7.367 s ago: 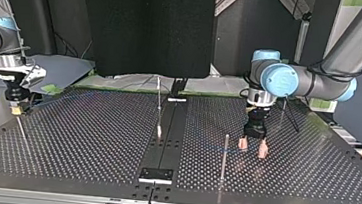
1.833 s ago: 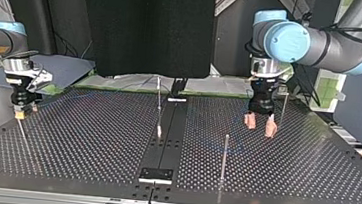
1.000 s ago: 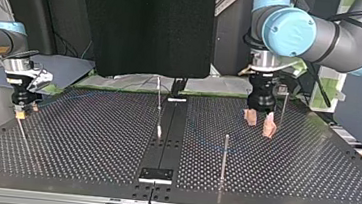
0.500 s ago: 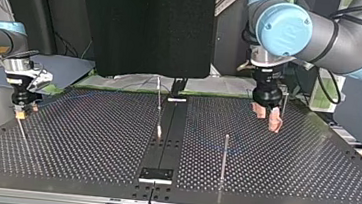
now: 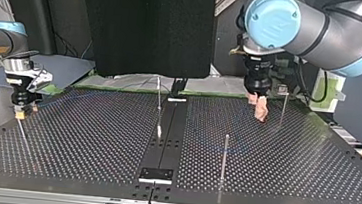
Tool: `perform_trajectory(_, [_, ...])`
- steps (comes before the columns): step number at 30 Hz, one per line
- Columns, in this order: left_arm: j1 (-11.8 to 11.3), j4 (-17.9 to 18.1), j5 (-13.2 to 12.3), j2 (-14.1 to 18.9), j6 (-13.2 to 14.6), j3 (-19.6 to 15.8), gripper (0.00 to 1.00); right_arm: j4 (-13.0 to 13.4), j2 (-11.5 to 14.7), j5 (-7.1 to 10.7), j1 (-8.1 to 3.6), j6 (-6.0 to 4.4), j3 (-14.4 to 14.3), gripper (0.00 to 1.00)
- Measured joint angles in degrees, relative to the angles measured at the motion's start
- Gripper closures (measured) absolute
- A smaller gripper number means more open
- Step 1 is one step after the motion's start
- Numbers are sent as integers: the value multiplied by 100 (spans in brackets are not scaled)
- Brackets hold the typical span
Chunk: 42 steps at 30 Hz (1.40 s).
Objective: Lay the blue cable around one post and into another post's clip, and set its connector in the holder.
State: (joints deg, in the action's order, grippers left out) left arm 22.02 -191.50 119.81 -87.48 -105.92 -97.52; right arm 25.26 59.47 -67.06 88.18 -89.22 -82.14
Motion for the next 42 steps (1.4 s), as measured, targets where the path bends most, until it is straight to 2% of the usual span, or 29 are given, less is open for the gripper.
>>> perform_trajectory(12, [195, -600, -95, -3, 676, 206, 0, -3, 1, 0, 1, 14, 2, 1])
perform_trajectory(20, [215, -479, -214, -28, 1124, 298, 0, -2, -1, 0, 1, 11, 7, 1])
perform_trajectory(26, [231, -381, -297, -220, 1464, 515, 0, -1, -1, 0, 1, 9, 9, 1])
perform_trajectory(31, [249, -363, -314, -376, 1734, 642, 0, 2, 2, -6, 1, 4, 8, 1])
perform_trajectory(42, [260, -342, -314, -403, 2365, 708, 0, 13, 1, -10, 12, -18, 8, 1])
